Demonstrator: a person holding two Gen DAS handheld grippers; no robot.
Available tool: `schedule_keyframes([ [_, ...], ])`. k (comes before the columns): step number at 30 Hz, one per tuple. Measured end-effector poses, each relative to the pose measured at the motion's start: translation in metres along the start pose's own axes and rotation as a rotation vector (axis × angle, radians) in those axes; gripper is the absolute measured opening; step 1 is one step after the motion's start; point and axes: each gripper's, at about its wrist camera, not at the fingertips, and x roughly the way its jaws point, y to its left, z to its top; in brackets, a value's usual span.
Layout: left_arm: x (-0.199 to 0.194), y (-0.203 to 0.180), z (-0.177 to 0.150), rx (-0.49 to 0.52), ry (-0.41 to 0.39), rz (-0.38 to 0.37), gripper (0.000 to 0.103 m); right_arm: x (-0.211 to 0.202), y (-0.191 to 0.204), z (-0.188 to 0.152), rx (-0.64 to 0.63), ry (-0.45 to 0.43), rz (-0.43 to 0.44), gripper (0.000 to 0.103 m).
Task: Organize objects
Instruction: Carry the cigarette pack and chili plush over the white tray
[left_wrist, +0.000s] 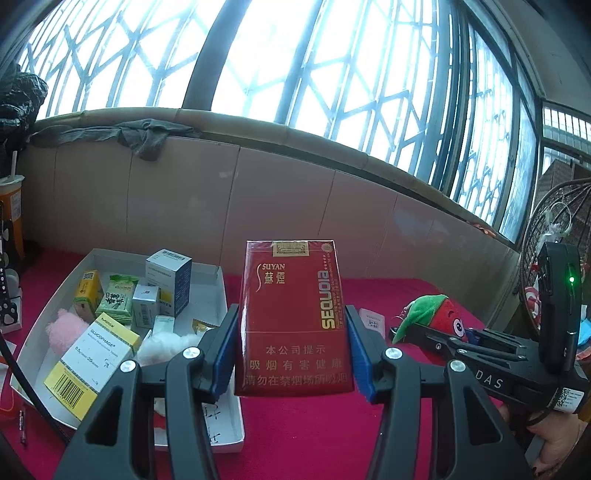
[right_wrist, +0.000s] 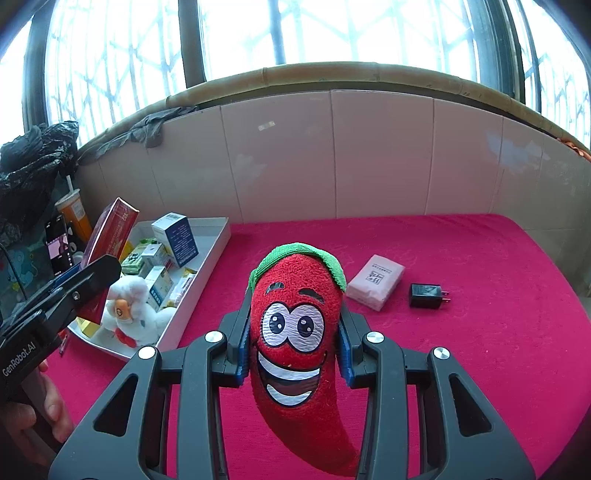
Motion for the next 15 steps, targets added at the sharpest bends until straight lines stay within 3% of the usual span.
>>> schedule_keyframes([
  [15, -0.008, 0.036, 0.001, -0.061, -0.021, 0.039, 0.053, 0.010, 0.042, 0.007, -0.060, 0.010, 0.033, 0.036],
])
